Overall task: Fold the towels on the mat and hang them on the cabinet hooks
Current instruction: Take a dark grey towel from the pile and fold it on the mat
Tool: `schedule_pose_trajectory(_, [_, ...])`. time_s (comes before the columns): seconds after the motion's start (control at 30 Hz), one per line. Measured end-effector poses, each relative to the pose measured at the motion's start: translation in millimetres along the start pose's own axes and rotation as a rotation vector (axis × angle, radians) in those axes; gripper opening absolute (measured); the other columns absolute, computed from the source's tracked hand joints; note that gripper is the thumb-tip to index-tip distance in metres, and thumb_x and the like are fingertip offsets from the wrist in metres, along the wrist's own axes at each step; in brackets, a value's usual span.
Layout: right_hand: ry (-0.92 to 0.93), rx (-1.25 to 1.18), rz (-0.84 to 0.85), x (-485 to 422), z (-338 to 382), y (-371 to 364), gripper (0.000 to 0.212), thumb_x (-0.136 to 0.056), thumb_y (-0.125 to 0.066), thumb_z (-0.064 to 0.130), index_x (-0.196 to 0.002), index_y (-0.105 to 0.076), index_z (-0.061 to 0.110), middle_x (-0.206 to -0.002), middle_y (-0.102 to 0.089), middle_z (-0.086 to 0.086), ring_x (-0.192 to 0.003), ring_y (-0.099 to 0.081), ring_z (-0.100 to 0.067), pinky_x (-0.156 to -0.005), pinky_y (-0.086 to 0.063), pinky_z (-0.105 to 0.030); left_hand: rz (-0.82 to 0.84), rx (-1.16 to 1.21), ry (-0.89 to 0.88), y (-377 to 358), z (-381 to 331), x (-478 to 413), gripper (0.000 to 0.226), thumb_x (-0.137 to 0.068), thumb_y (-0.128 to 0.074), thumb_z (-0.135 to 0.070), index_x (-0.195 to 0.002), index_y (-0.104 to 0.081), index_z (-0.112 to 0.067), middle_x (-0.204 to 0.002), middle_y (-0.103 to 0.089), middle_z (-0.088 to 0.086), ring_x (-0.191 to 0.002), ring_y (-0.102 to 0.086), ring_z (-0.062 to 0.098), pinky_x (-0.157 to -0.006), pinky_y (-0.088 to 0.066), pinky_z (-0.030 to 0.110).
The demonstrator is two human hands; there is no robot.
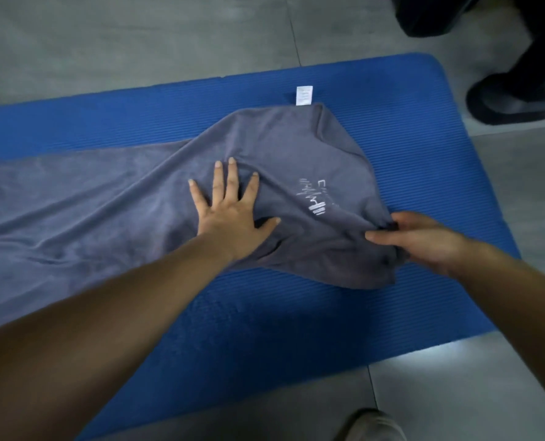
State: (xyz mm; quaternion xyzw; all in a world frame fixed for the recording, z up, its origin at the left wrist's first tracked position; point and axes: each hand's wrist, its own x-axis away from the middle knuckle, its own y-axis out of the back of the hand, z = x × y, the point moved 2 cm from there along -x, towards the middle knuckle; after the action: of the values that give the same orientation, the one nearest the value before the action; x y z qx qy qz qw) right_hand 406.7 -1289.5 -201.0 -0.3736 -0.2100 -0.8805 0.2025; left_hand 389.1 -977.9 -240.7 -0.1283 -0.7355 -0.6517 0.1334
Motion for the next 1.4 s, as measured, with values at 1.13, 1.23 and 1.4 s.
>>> schedule_pose_trajectory(1.13, [0.398, 0.449, -0.61, -120, 115, -15, 0.041, -0.088, -0.073, 0.037, -0.123, -0.067, 0.017, -0.126, -0.055, -0.007, -0.107, -0.062, -0.024, -0.101, -0.048, -0.033, -0.323, 0.277, 0.212, 60, 67, -65, 0.054, -0.095, -0.061, -0.032, -0.144, -0.047, -0.013, -0.143, -0.045, 0.017, -0.13, -0.044, 0.04, -0.105, -0.042, 0.05])
schedule_pose_trajectory(1.23, [0.271, 0.442, -0.71, -139, 123, -12, 0.049, -0.082, -0.072, 0.054, -0.122, -0.065, 0.025, -0.128, -0.049, -0.004, -0.105, -0.062, -0.025, -0.107, -0.042, -0.044, -0.271, 0.261, 0.197, 60, 69, -82, 0.035, -0.095, -0.061, -0.033, -0.125, -0.061, -0.016, -0.127, -0.052, 0.017, -0.115, -0.054, 0.041, -0.094, -0.05, 0.05])
schedule_pose_trajectory(1.4, [0.244, 0.448, -0.855, -157, 127, -2, 0.019, -0.095, -0.062, 0.039, -0.106, -0.068, 0.024, -0.124, -0.052, -0.009, -0.11, -0.057, -0.032, -0.1, -0.043, -0.045, -0.298, 0.286, 0.197, 61, 72, -88, 0.019, -0.096, -0.061, -0.033, -0.106, -0.069, -0.02, -0.114, -0.058, 0.012, -0.1, -0.061, 0.036, -0.083, -0.052, 0.043])
